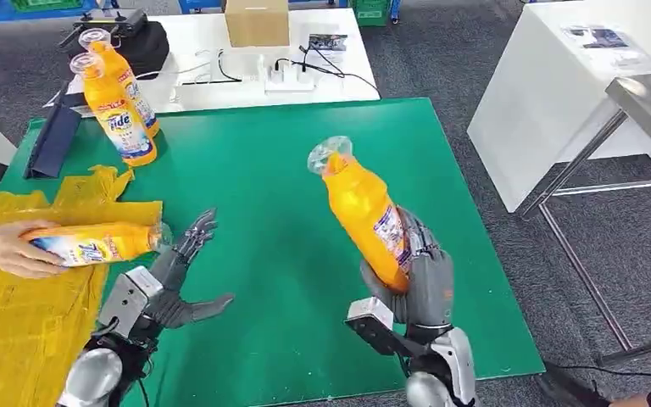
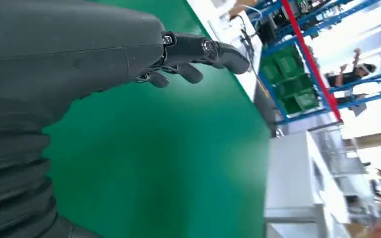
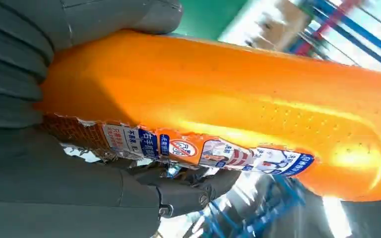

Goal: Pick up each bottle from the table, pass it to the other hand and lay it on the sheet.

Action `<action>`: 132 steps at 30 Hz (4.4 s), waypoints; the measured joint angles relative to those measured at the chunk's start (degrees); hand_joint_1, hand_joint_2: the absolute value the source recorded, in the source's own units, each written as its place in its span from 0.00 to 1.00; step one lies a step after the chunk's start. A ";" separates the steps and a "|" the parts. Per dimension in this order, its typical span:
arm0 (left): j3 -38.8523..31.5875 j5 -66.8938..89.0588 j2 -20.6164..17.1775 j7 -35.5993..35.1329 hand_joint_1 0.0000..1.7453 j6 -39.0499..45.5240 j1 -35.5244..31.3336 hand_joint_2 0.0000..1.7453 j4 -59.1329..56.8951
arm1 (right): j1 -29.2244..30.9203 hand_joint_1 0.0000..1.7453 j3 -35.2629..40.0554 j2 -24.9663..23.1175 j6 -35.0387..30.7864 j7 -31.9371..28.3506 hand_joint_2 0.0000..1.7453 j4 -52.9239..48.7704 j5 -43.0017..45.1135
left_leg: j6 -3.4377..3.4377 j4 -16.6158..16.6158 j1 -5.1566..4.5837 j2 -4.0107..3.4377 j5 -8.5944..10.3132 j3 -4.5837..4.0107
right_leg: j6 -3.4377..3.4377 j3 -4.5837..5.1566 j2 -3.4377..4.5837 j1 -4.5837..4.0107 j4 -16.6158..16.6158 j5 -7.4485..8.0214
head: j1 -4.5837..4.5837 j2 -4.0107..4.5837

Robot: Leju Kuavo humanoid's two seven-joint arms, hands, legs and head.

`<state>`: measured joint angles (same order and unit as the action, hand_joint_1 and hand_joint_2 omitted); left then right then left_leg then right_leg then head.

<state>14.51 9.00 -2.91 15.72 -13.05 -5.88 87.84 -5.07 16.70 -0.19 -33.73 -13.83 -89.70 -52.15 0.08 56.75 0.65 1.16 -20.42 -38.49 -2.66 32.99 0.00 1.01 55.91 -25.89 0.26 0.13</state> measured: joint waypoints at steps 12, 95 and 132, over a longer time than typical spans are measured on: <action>2.93 -10.19 1.95 -1.18 0.00 -3.59 -1.62 1.00 -1.90 | 1.76 1.00 4.39 -3.19 -2.30 -5.82 1.00 1.59 -0.15 | -0.04 0.01 -0.01 0.05 0.06 -0.13 | -0.06 -0.43 -0.04 0.03 0.01 0.06 | 0.00 0.00; -2.34 69.47 -4.61 -16.44 1.00 30.64 -4.16 1.00 -13.25 | -0.17 0.00 12.41 -5.97 2.93 -11.96 1.00 3.80 15.89 | 0.07 0.00 0.05 0.04 -0.09 -0.12 | 0.07 0.16 -0.03 -0.01 0.03 -0.14 | 0.00 0.00; 2.38 72.47 -3.60 -20.80 0.00 35.47 -21.21 1.00 -48.52 | 10.92 0.00 0.54 -5.88 30.12 6.25 1.00 21.39 31.08 | -0.01 0.02 0.03 0.00 0.22 -0.32 | 0.09 -0.18 -0.04 -0.01 0.06 0.20 | 0.00 0.00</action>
<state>16.89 81.48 -6.51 -5.09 22.43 -27.09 39.33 5.84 17.24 -6.08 -3.61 -7.59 -68.31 -21.07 0.07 56.76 0.68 1.16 -20.20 -38.81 -2.57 32.81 -0.04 1.00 55.97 -25.69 0.26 0.13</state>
